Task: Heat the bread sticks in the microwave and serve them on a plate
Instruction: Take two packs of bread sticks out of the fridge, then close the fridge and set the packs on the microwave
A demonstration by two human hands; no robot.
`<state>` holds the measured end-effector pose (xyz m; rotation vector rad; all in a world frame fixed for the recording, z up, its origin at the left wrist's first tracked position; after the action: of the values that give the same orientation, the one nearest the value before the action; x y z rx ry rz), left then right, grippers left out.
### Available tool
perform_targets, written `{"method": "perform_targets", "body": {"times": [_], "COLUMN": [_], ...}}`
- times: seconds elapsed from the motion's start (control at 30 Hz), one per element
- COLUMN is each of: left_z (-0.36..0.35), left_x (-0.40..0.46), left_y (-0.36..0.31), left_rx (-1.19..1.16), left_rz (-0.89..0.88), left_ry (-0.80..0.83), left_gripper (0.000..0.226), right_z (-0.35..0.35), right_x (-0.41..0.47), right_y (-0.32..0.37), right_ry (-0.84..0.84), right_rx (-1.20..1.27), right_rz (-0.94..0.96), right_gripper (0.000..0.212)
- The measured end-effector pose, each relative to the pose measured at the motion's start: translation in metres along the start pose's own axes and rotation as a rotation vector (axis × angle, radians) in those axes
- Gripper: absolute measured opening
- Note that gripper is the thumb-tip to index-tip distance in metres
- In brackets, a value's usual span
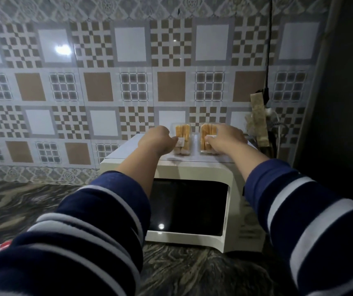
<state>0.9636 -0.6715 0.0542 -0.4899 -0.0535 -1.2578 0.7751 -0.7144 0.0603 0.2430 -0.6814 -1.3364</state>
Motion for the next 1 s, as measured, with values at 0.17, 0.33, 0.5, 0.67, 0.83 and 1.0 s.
{"method": "perform_targets", "body": {"times": [0.17, 0.33, 0.5, 0.67, 0.83, 1.0], "left_z": [0.021, 0.013, -0.003, -0.009, 0.003, 0.002], "left_x": [-0.056, -0.142, -0.238, -0.339, -0.425, -0.516], "left_y": [-0.007, -0.017, -0.027, -0.057, -0.114, -0.187], "left_rx": [-0.069, -0.047, -0.042, 0.057, 0.188, 0.203], "left_rz": [-0.061, -0.175, -0.286, -0.381, -0.479, -0.588], "left_ry": [0.011, 0.200, 0.380, 0.665, 0.835, 0.953], "left_gripper": [0.039, 0.036, 0.035, 0.036, 0.040, 0.050], "right_z": [0.018, 0.009, 0.024, 0.065, 0.120, 0.179], "right_x": [-0.067, -0.159, -0.255, -0.355, -0.446, -0.538], "right_y": [0.016, -0.004, -0.031, -0.070, -0.124, -0.181], "right_ry": [0.044, 0.450, 0.486, 0.344, 0.372, 0.422], "right_rx": [0.262, 0.108, 0.010, -0.001, -0.034, -0.089], "right_rz": [0.189, -0.036, -0.193, -0.282, -0.462, -0.678], "right_gripper": [0.030, 0.046, 0.050, 0.038, 0.044, 0.055]}}
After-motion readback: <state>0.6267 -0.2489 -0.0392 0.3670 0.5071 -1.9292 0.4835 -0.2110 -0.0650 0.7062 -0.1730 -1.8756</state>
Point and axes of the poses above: each hand's wrist, its own x-axis towards the middle knuckle, its own z-axis out of the back of the hand, y = z × x, the point moved 6 cm from there along x, towards the middle knuckle, and after that the axes turned 7 degrees about x, right-handed, at the moved point
